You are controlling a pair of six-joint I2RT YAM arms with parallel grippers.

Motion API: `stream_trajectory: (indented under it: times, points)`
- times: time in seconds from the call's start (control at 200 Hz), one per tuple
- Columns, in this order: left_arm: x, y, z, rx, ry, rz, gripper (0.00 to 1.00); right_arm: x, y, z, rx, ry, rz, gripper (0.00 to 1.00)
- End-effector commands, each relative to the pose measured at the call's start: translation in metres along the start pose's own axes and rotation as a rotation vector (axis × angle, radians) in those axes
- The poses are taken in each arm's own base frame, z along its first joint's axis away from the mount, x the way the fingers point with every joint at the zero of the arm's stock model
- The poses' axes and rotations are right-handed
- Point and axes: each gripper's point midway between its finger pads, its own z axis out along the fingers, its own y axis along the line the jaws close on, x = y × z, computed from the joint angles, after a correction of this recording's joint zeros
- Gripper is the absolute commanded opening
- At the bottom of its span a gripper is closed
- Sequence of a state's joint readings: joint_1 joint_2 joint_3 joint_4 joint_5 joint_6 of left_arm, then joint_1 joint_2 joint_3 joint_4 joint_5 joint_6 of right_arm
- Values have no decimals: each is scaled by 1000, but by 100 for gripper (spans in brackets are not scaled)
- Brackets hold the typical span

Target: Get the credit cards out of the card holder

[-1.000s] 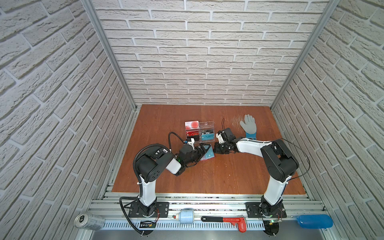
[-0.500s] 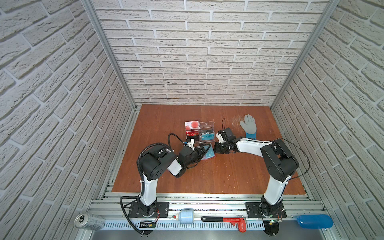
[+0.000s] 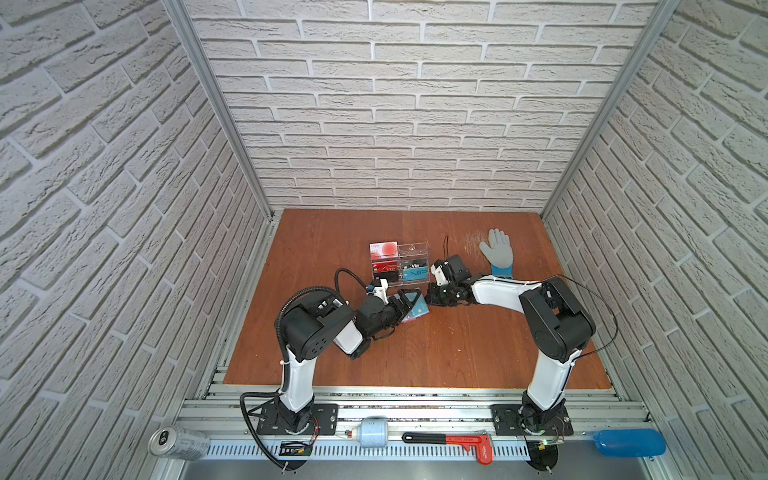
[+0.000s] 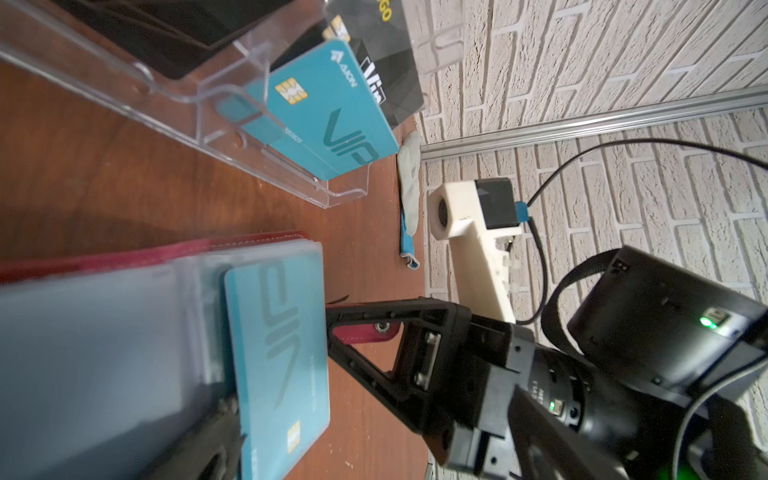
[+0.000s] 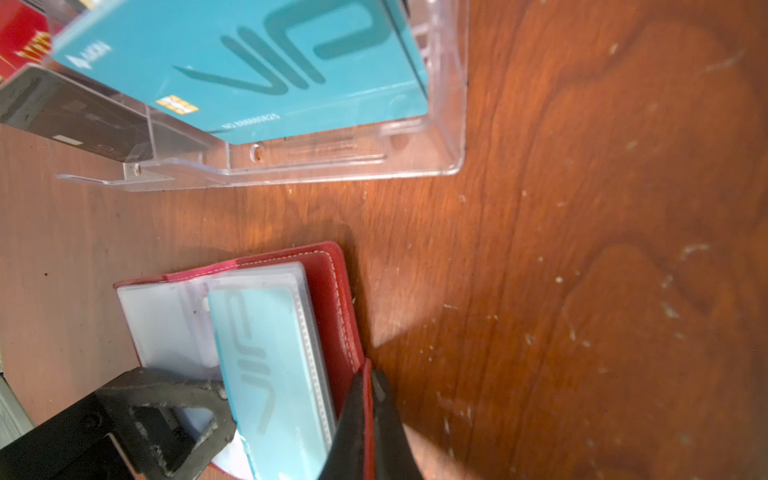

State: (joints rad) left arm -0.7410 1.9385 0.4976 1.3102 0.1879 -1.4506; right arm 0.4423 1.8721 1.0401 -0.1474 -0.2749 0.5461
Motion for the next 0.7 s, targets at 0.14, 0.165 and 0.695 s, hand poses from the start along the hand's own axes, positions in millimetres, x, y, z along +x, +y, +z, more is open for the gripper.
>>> stream_trajectory:
  times: [0.14, 0.165, 0.695]
  points:
    - [2, -52, -5, 165, 11, 141, 97, 48, -17, 22, 47, 164, 30, 6]
    - [2, -55, -4, 173, 12, 149, 97, 48, -17, 22, 47, 163, 28, 6]
    - [4, -37, 1, 106, 47, 190, 84, 48, -16, 23, 41, 165, 31, 6]
